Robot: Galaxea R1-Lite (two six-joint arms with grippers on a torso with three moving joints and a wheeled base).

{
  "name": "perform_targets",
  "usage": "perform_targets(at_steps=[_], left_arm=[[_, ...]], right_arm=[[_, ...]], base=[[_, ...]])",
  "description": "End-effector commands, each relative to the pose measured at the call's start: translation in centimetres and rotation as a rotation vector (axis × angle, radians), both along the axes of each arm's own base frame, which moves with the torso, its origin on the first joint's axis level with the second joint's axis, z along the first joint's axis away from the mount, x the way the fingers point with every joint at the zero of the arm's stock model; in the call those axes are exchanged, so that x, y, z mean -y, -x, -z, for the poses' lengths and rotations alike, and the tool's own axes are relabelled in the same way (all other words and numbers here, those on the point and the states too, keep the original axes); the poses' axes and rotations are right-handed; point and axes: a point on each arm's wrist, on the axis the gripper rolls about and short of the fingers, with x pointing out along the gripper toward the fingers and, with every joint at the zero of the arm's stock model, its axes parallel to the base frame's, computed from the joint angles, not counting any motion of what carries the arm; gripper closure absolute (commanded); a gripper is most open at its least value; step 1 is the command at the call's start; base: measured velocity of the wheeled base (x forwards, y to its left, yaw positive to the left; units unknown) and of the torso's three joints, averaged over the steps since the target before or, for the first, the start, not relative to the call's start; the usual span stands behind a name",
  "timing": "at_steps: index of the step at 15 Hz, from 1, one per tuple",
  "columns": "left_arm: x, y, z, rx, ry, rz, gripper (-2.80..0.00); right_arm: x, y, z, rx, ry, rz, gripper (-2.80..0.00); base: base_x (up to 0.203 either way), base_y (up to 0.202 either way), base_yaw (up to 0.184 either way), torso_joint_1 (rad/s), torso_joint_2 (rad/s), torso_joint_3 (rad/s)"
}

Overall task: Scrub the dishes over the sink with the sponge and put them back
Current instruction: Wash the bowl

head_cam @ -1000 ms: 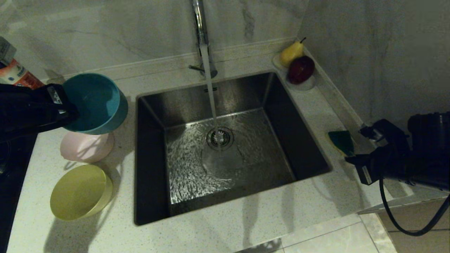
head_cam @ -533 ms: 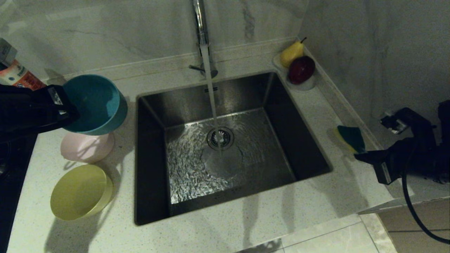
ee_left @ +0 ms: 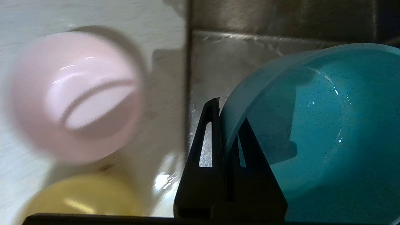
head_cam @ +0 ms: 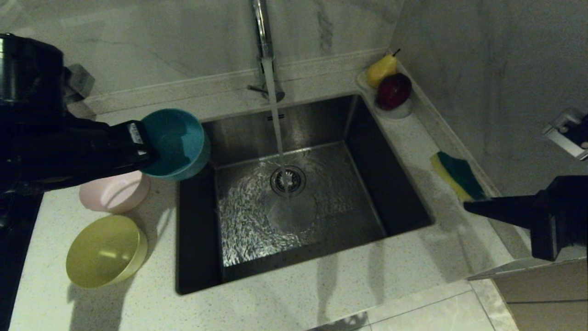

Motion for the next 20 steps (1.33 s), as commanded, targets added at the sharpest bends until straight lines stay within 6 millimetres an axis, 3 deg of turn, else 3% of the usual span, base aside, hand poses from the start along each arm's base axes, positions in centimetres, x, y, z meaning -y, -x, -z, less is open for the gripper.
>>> perform_targets(at_steps=[1,5,12,15,20], left_arm=[[2.7,-3.2,2.0,-0.025,-0.021,0.013,0.00],[8.7,-5.9,3.0,-0.022,0.042,0.041,0.00],[12.9,-9.4,4.5,-0.028,0.071,0.040,0.00],[13.4,-9.9,4.7,-0.027,0.082,0.043,0.00],[13.2,-8.8,4.0,-0.033,0.103,0.042,0.00]], right_arm=[[-0.5,2.1,-1.4,0.013,-0.095,-0.044,0.00],[-0.5,3.1,-1.2,-0.009,-0.134,-0.060,0.00],[-1.6,4.7,-2.0,-0.033,-0.222,-0.151,0.00],[-1.5,5.2,-2.1,-0.025,-0.227,-0.165,0.00],[-1.1,5.7,-2.3,-0.011,-0.236,-0.166,0.00]], base=[[0.000,0.000,0.000,0.000,0.00,0.000],[0.000,0.000,0.000,0.000,0.00,0.000],[0.000,0.000,0.000,0.000,0.00,0.000],[0.000,0.000,0.000,0.000,0.00,0.000],[0.000,0.000,0.000,0.000,0.00,0.000]])
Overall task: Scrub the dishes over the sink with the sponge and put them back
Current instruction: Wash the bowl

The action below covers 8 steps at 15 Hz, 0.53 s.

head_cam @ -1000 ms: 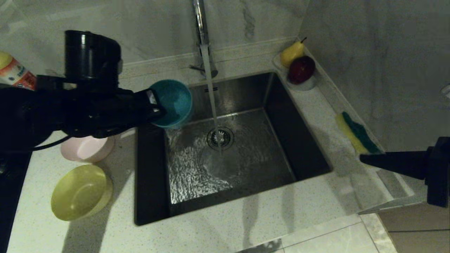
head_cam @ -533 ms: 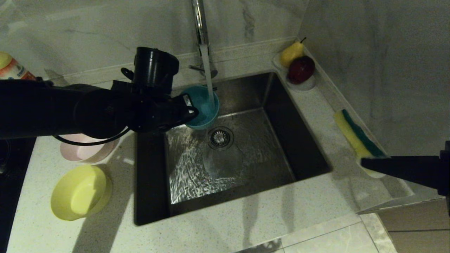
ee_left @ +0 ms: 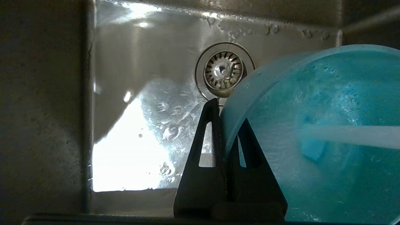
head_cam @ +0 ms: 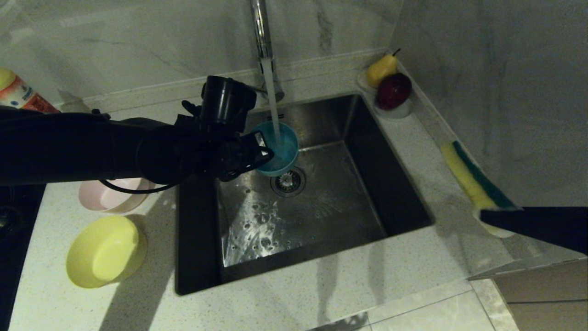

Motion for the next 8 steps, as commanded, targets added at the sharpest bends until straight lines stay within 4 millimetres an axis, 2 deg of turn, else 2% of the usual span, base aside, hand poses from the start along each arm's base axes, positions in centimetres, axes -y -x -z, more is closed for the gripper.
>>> perform_targets(at_steps=[1,5,8], left_arm=[[-0.1,0.8,-0.9,0.008,0.007,0.005,0.00],[0.0,1.5,-1.3,0.008,0.007,0.015,0.00],[-1.1,3.2,-2.6,0.032,0.002,0.016,0.00]], right_arm=[[0.3,0.4,-0.1,0.008,-0.008,-0.003,0.00],[0.2,0.3,0.1,-0.003,-0.006,-0.001,0.00],[0.2,0.3,0.3,-0.025,-0.016,0.003,0.00]], base=[[0.000,0.000,0.000,0.000,0.00,0.000],[0.000,0.000,0.000,0.000,0.00,0.000],[0.000,0.000,0.000,0.000,0.00,0.000]])
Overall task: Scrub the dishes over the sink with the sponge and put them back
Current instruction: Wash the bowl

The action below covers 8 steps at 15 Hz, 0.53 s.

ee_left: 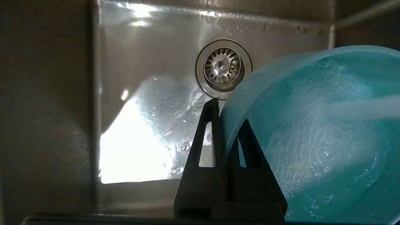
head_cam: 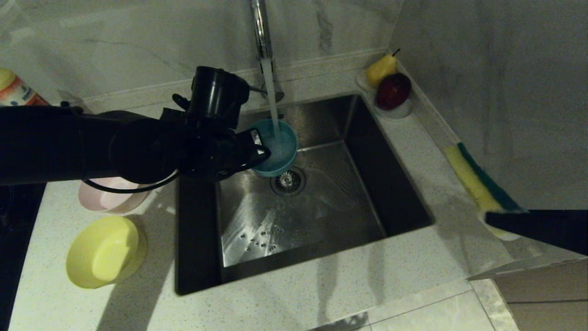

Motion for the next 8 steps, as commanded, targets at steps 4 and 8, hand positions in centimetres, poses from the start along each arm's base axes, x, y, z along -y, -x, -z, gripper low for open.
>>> perform_targets(at_steps=[4,8], left_arm=[[-3.2,4.9,-2.4,0.054,-0.047,-0.022,0.00],[-4.7,7.1,-1.7,0.193,-0.127,0.008,0.00]], right_arm=[[0.0,0.1,1.5,-0.047,0.024,0.000,0.00],[0.7,1.2,1.9,-0.088,0.055,-0.016,0.00]], base=[[0.000,0.000,0.000,0.000,0.00,0.000],[0.000,0.000,0.000,0.000,0.00,0.000]])
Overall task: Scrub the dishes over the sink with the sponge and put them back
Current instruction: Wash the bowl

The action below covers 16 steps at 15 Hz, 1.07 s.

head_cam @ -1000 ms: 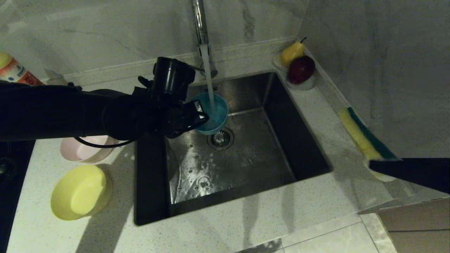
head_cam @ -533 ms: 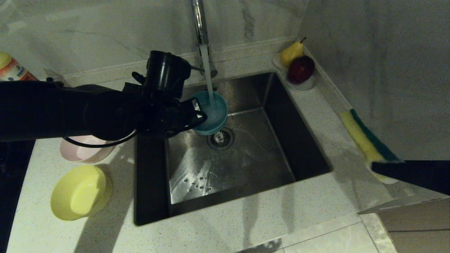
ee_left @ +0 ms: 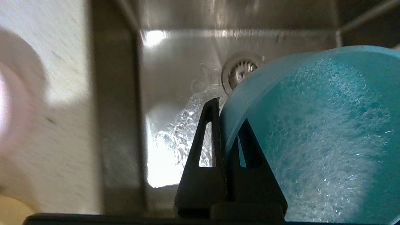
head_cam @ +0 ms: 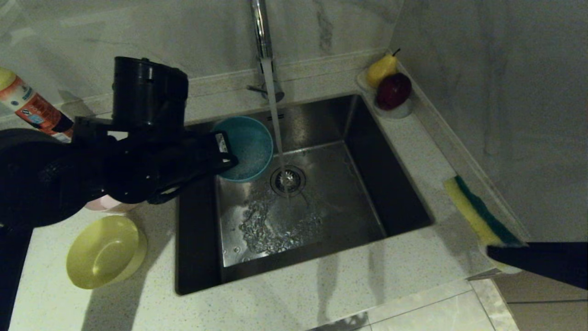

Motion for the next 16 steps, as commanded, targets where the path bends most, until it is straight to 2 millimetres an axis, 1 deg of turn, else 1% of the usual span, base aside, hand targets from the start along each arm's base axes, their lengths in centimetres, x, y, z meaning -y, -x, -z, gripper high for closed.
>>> perform_targets(at_steps=[1,3,5,8,10,11,14,16], left_arm=[[-1.4,1.9,-0.4,0.129,-0.036,0.014,0.00],[-2.0,2.8,-0.2,0.226,-0.078,0.023,0.00],[-2.4,3.3,-0.5,0.332,-0.136,0.023,0.00],[-3.1,3.2,-1.1,0.440,-0.207,-0.009,0.00],[-3.4,2.8,-1.4,0.487,-0.209,-0.035,0.00],[-3.5,2.9,-2.0,0.518,-0.207,-0.045,0.00],[-3.9,3.4,-5.4,0.691,-0.191,-0.095,0.00],[-4.2,3.8,-6.4,0.768,-0.204,-0.079,0.00]], right_arm=[[0.4,0.6,0.1,-0.009,0.005,-0.007,0.00],[0.6,0.9,0.4,-0.037,0.021,-0.010,0.00],[0.6,0.9,0.5,-0.043,0.023,-0.010,0.00],[0.7,1.2,0.4,-0.078,0.032,-0.028,0.00],[0.6,1.1,0.3,-0.095,0.038,-0.039,0.00],[0.4,0.8,0.4,-0.101,0.042,-0.039,0.00],[0.1,0.4,0.1,-0.102,0.047,-0.039,0.00],[0.1,0.4,0.2,-0.102,0.049,-0.041,0.00]], base=[[0.000,0.000,0.000,0.000,0.00,0.000],[0.000,0.000,0.000,0.000,0.00,0.000],[0.000,0.000,0.000,0.000,0.00,0.000],[0.000,0.000,0.000,0.000,0.00,0.000],[0.000,0.000,0.000,0.000,0.00,0.000],[0.000,0.000,0.000,0.000,0.00,0.000],[0.000,0.000,0.000,0.000,0.00,0.000],[0.000,0.000,0.000,0.000,0.00,0.000]])
